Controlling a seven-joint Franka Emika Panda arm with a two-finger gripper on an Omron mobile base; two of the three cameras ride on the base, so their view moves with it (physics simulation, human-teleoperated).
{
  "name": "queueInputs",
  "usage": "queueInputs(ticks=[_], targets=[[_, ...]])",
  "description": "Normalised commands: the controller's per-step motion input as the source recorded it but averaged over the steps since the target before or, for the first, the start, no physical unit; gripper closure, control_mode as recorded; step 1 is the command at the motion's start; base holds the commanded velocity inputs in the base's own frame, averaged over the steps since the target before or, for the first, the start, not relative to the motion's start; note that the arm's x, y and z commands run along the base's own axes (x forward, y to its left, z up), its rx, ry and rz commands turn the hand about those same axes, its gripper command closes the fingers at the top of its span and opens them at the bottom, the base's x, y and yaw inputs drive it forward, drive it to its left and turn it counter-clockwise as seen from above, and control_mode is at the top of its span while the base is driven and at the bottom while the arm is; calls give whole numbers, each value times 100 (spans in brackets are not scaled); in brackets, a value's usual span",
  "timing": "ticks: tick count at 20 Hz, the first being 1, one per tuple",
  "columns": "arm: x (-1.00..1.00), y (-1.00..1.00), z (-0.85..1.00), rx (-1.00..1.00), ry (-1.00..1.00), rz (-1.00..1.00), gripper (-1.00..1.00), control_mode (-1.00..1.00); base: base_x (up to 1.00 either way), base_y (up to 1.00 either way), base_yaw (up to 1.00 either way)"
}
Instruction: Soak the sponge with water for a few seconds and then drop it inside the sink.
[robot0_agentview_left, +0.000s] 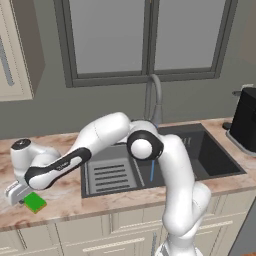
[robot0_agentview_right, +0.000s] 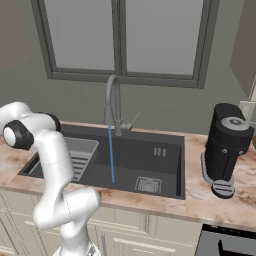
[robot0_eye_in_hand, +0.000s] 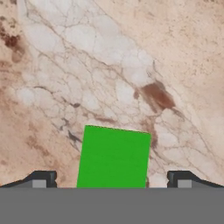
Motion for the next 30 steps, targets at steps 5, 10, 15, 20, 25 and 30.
queueInputs(ticks=[5, 10, 15, 20, 25, 30], targets=[[0, 0, -27, 0, 0, -1, -100, -100, 0, 0, 0], [0, 0, -24, 0, 0, -1, -100, -100, 0, 0, 0], [0, 0, -14, 0, 0, -1, -100, -100, 0, 0, 0], [0, 0, -24, 0, 0, -2, -100, -100, 0, 0, 0], [0, 0, -21, 0, 0, -2, -100, -100, 0, 0, 0], [0, 0, 0, 0, 0, 0, -100, -100, 0, 0, 0]])
